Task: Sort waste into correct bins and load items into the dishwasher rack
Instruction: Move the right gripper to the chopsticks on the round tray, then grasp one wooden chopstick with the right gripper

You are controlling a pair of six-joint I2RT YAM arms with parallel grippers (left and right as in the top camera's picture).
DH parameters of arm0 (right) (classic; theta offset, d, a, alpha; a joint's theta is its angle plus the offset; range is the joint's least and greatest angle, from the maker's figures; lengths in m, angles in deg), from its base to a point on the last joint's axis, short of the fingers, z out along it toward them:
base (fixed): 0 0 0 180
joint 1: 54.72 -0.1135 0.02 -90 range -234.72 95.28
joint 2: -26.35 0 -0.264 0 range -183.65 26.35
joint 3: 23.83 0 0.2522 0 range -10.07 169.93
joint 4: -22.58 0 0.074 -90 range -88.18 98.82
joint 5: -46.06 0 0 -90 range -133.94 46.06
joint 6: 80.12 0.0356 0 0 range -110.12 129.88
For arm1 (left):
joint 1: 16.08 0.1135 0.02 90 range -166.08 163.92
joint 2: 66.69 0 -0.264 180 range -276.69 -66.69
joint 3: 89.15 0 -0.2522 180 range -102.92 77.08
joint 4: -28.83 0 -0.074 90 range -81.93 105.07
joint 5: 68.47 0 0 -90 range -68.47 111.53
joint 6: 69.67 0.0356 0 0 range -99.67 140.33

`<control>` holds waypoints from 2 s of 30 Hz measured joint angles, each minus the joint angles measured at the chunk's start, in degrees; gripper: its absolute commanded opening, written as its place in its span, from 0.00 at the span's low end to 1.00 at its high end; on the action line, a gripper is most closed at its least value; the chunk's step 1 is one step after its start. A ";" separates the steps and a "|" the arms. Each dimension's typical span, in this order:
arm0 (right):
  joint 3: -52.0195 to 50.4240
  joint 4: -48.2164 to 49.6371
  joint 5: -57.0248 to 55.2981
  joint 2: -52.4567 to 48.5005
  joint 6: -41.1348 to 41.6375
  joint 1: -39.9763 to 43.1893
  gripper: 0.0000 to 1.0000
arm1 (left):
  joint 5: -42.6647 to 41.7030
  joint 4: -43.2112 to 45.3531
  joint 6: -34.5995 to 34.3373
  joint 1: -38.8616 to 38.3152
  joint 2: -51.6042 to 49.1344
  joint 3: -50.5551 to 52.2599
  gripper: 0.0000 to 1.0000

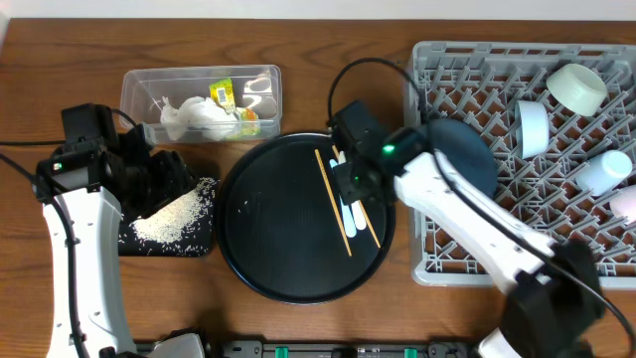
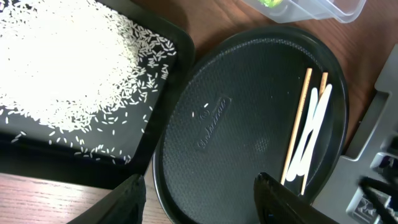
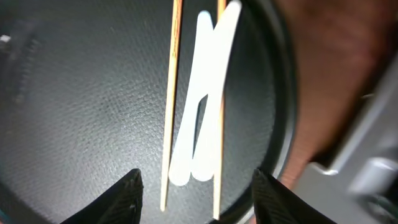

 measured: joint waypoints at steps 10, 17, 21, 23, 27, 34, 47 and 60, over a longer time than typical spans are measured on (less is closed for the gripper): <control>-0.02 6.91 4.46 -8.02 2.43 -1.51 0.43 | 0.00 0.22 0.02 0.00 0.00 0.07 0.57; -0.02 11.02 2.99 -11.82 2.75 -3.04 0.37 | 0.00 0.24 0.02 0.00 0.00 0.07 0.58; -0.02 12.00 2.49 -14.36 2.91 -3.15 0.34 | 0.00 0.24 0.00 0.00 0.00 0.07 0.57; -0.02 12.83 2.21 -15.34 2.93 -3.15 0.34 | 0.00 0.24 0.00 0.00 0.00 0.07 0.58; -0.02 13.77 1.66 -16.44 2.89 -3.15 0.29 | 0.00 0.24 0.02 0.00 0.00 0.07 0.58; -0.02 13.79 1.01 -17.51 2.91 -3.15 0.22 | 0.00 0.22 0.00 0.00 0.00 0.09 0.57; 0.00 13.14 -1.11 -17.59 3.21 -3.15 0.01 | 0.00 0.24 0.02 0.00 0.00 0.09 0.58; 2.03 9.46 -0.83 -16.04 3.30 -3.34 0.01 | 0.00 0.24 0.00 0.00 0.00 0.09 0.58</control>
